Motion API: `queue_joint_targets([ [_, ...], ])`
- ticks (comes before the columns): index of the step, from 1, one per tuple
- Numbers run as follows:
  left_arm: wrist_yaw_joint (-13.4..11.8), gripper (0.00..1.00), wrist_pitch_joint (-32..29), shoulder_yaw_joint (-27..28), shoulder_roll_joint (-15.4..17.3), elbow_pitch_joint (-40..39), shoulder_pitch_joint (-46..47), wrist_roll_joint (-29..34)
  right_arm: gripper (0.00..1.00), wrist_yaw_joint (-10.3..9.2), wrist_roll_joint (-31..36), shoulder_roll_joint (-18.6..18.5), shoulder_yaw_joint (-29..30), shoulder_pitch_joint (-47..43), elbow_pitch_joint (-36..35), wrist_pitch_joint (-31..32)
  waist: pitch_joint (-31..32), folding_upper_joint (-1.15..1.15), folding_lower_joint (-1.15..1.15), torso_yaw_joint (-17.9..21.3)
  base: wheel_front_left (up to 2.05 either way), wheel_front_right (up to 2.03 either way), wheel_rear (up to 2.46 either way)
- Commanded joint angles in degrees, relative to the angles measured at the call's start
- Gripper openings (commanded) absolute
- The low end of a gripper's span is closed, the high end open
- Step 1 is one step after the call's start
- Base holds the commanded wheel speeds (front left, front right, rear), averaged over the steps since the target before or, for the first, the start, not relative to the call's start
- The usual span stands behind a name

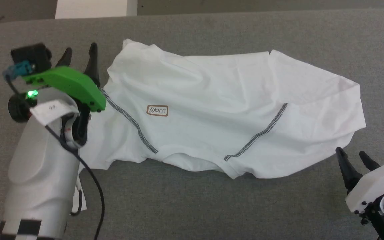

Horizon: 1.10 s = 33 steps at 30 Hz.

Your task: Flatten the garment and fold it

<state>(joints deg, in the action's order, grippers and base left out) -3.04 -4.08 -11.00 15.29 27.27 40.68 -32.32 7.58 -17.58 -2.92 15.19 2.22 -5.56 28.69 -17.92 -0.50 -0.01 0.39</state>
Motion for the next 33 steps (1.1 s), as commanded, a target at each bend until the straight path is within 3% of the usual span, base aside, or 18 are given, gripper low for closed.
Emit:
queue_joint_targets([
  [1, -0.12, 1.0, 1.74, 0.31, 0.68, -2.17, -3.53, 0.0, 1.0, -0.09, 0.15, 0.04, -0.29, -0.58, 0.31, -0.36, 3.32, 0.49, 0.01, -2.17, 0.0, 0.0, 0.0],
  [9, -3.57, 1.0, 13.31, 3.02, 0.84, -15.93, -24.07, 1.02, 1.0, -0.09, 0.36, 0.04, -1.37, -2.58, 1.36, 0.35, 8.03, 0.49, 0.01, -3.08, 0.0, 0.0, 0.0],
  [15, -5.78, 1.0, 17.3, 4.56, -0.91, -21.02, -34.13, 1.12, 1.0, -0.09, 2.37, 0.04, -1.69, -3.28, 1.38, 6.18, 9.79, 0.49, 0.01, -3.03, 0.0, 0.0, 0.0],
  [23, -6.21, 1.0, 16.9, 4.16, -1.33, -24.45, -36.77, 1.06, 1.0, -0.09, 9.4, 0.04, -3.45, 4.69, 5.39, 17.04, 8.25, 0.49, 0.01, -3.82, 0.0, 0.0, 0.0],
  [33, -5.65, 1.0, 16.17, 2.82, -1.46, -24.52, -35.13, 1.03, 1.0, -0.09, 15.19, -0.18, -7.08, 9.85, 14.31, 22.01, 5.12, 0.49, 0.01, -5.97, 0.0, 0.0, 0.0],
])
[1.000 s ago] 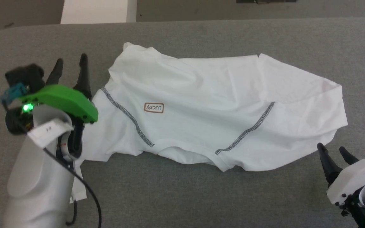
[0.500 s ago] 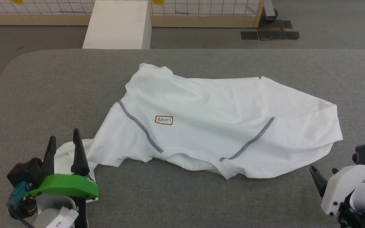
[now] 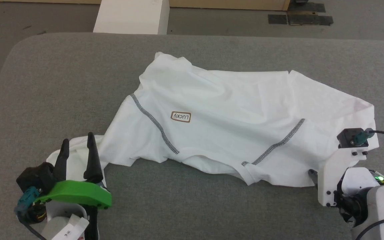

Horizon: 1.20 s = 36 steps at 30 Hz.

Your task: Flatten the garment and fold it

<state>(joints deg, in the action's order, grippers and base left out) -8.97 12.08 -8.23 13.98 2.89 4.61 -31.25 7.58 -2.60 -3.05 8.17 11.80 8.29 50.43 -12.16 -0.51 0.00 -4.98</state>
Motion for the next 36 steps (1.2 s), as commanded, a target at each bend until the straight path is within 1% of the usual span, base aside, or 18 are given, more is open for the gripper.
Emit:
queue_joint_targets([
  [1, 0.35, 1.0, -0.16, -0.19, -0.15, -0.03, 1.05, -0.01, 1.0, -0.09, 0.55, -0.07, -0.24, 0.18, 1.31, 0.59, -0.86, 0.49, 0.0, -0.8, 0.0, 0.0, 0.0],
  [5, 0.56, 1.0, -0.23, -0.71, -0.46, 0.18, 1.41, -0.17, 1.0, -0.09, 0.64, -0.37, -1.27, -1.34, 3.83, 3.28, -1.35, 0.49, 0.0, -1.35, 0.0, 0.0, 0.0],
  [9, 0.74, 1.0, -0.4, -1.14, -0.78, 0.61, 1.32, -0.54, 1.0, -0.09, -0.5, -1.82, -4.07, -3.0, 5.04, 5.75, -1.46, 0.49, 0.0, -1.39, 0.0, 0.0, 0.0],
  [10, 0.74, 1.0, -0.43, -1.23, -0.81, 0.74, 1.25, -0.59, 0.8, -0.09, -1.02, -2.15, -4.74, -3.33, 5.33, 6.55, -1.42, 0.49, 0.0, -1.31, 0.0, 0.0, 0.0],
  [11, 0.72, 1.0, -0.38, -1.25, -0.83, 0.79, 1.21, -0.61, 0.28, -0.09, -1.42, -2.48, -5.37, -3.46, 5.31, 6.88, -1.38, 0.49, 0.0, -1.25, 0.0, 0.0, 0.0],
  [12, 0.74, 1.0, -0.36, -1.3, -0.9, 0.85, 1.15, -0.7, 0.0, -0.09, -1.92, -2.93, -6.12, -3.52, 4.99, 6.69, -1.34, 0.49, 0.0, -1.18, 0.0, 0.0, 0.0],
  [17, 0.79, 1.0, -0.66, -1.7, -1.04, 1.04, 1.22, -0.98, 0.0, -0.09, -4.94, -4.63, -7.46, -3.05, 3.47, 4.97, -1.38, 0.49, 0.0, -0.96, 0.0, 0.0, 0.0],
  [21, 0.72, 1.0, -1.54, -2.01, -1.04, 1.1, 1.36, -1.34, 0.0, -0.09, -6.55, -5.1, -5.87, -2.69, 1.74, 2.47, -1.09, 0.49, 0.0, -0.92, 0.0, 0.0, 0.0],
  [23, 0.61, 1.0, -3.27, -2.33, -0.81, 0.85, 1.45, -1.75, 0.0, -0.09, -6.99, -5.27, -5.02, -2.73, 0.76, 1.47, -0.74, 0.49, 0.0, -0.9, 0.0, 0.0, 0.0],
  [25, 0.41, 1.0, -7.37, -3.21, -0.49, 0.33, 1.74, -2.65, 0.0, -0.09, -7.4, -5.51, -4.23, -2.95, -0.21, 0.74, -0.29, 0.49, 0.0, -0.99, 0.0, 0.0, 0.0],
  [26, 0.16, 1.0, -10.5, -3.86, -0.27, -0.1, 2.02, -3.29, 0.0, -0.09, -7.57, -5.61, -3.83, -3.14, -0.73, 0.5, -0.03, 0.49, 0.0, -1.06, 0.0, 0.0, 0.0],
  [31, -1.58, 1.0, -28.6, -8.77, 2.43, -2.91, 5.62, -4.23, 0.0, -0.09, -7.8, -6.4, -1.57, -3.25, -3.16, -0.16, 0.23, 0.49, 0.0, -1.42, 0.0, 0.0, 0.0],
  [33, -2.13, 1.0, -34.41, -10.53, 3.61, -3.24, 7.61, -3.88, 0.0, -0.09, -7.69, -6.86, -0.88, -3.12, -3.92, 0.24, 0.02, 0.49, 0.0, -1.44, 0.0, 0.0, 0.0],
  [36, -2.51, 1.0, -41.34, -12.69, 4.98, -2.07, 10.11, -3.47, 0.0, -0.09, -7.59, -7.44, -0.17, -2.89, -5.06, 0.74, -0.35, 0.49, 0.0, -1.08, 0.0, 0.0, 0.0],
])
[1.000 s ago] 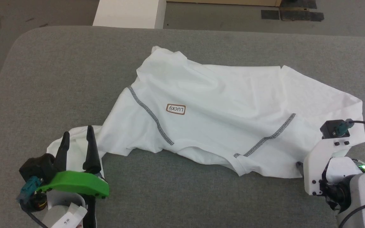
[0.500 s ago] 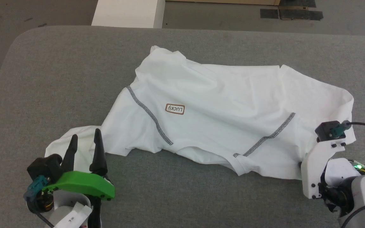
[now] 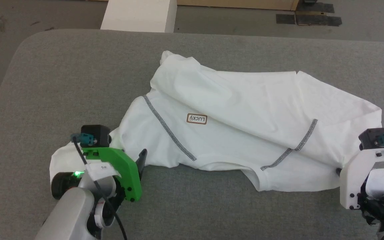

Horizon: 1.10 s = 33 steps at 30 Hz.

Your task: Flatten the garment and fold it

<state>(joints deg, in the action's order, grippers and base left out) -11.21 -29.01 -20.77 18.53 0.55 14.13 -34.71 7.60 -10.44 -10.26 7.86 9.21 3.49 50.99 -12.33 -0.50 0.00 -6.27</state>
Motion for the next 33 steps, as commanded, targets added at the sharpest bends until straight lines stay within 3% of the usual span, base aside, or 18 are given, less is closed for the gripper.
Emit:
queue_joint_targets([
  [1, -0.39, 1.0, -2.72, -1.11, 0.98, 1.13, 1.39, 0.35, 0.0, -0.11, 0.21, -0.35, 0.24, -0.26, -0.71, 0.39, -0.34, 0.49, 0.0, 0.41, 0.0, 0.0, 0.0],
  [6, -1.08, 1.0, -9.89, -3.6, 1.89, 5.84, 4.26, 1.14, 0.0, -0.11, 0.1, -0.07, -0.26, -0.06, -2.56, 0.92, -1.32, 0.49, 0.0, 1.54, 0.0, 0.0, 0.0],
  [16, 1.32, 1.0, -14.13, -6.15, -0.18, 14.98, 7.86, -0.6, 0.0, -0.11, -0.41, -0.06, -1.68, 0.4, -3.71, 0.98, -3.83, 0.49, 0.0, 3.02, 0.0, 0.0, 0.0],
  [17, 1.57, 0.34, -14.89, -6.45, -0.37, 15.87, 7.87, -0.97, 0.0, -0.11, -0.43, -0.12, -1.77, 0.5, -3.7, 0.91, -3.91, 0.49, 0.0, 3.11, 0.0, 0.0, 0.0],
  [18, 1.78, 0.0, -15.24, -6.59, -0.6, 16.42, 7.82, -1.32, 0.0, -0.11, -0.45, -0.16, -1.81, 0.56, -3.68, 0.82, -3.96, 0.49, 0.0, 3.16, 0.0, 0.0, 0.0],
  [26, 2.89, 0.0, -10.58, -3.27, -2.45, 16.24, 6.53, -5.28, 0.0, -0.11, -0.79, -0.08, -1.19, 0.2, -3.54, -1.05, -2.5, 0.49, 0.0, 2.68, 0.0, 0.0, 0.0],
  [33, 4.9, 0.0, -5.05, 3.31, -3.55, 7.98, 5.88, -11.54, 0.0, -0.11, -4.98, 1.34, 0.97, -0.43, -4.69, -3.48, 1.77, 0.49, 0.0, 1.7, 0.0, 0.0, 0.0],
])
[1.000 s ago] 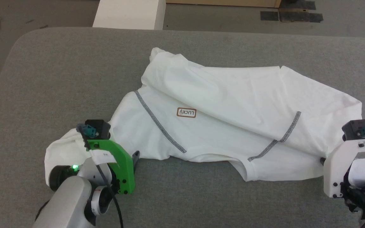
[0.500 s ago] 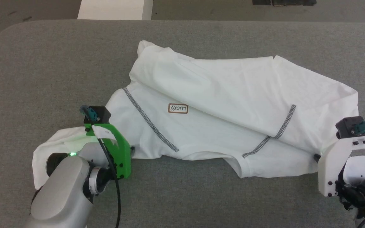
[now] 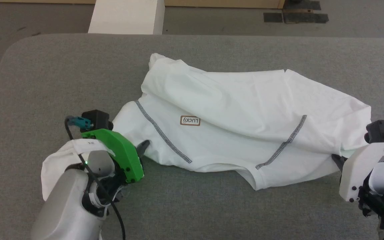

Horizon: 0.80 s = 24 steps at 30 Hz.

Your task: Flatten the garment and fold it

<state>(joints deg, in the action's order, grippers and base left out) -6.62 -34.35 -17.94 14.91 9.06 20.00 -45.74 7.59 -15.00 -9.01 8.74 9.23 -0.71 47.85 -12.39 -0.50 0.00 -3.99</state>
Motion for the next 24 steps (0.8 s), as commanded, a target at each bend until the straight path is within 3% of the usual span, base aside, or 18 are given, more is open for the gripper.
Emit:
queue_joint_targets([
  [1, 0.58, 0.0, 0.65, 1.25, 0.22, -1.7, 0.24, -1.1, 0.0, -0.1, -1.3, 0.03, 0.21, -0.35, -0.89, -0.46, 2.44, 0.49, 0.0, -0.64, 0.0, 0.0, 0.0],
  [7, 0.43, 0.0, 2.18, 5.93, 0.94, -8.52, 5.05, -3.45, 0.0, -0.1, -9.16, 0.54, 3.02, 3.83, -4.02, -0.39, 5.88, 0.49, 0.0, -0.44, 0.0, 0.0, 0.0],
  [11, -0.52, 0.0, 1.86, 7.83, 1.93, -8.54, 11.16, -3.23, 0.0, -0.1, -12.82, 0.01, 3.31, 11.19, -4.71, 0.91, 5.67, 0.49, 0.0, 0.42, 0.0, 0.0, 0.0],
  [18, -1.63, 0.0, 5.2, 8.65, 3.31, -1.71, 28.11, 2.08, 0.0, -0.1, -11.7, -1.14, 1.65, 31.53, 0.42, 1.15, -0.48, 0.49, 0.0, 2.12, 0.0, 0.0, 0.0],
  [24, -2.02, 0.0, 9.26, 7.23, 5.12, 6.51, 44.65, 8.91, 0.0, -0.1, -6.56, -0.19, -0.58, 51.92, 10.69, -1.33, -8.6, 0.49, 0.0, 3.86, 0.0, 0.0, 0.0],
])
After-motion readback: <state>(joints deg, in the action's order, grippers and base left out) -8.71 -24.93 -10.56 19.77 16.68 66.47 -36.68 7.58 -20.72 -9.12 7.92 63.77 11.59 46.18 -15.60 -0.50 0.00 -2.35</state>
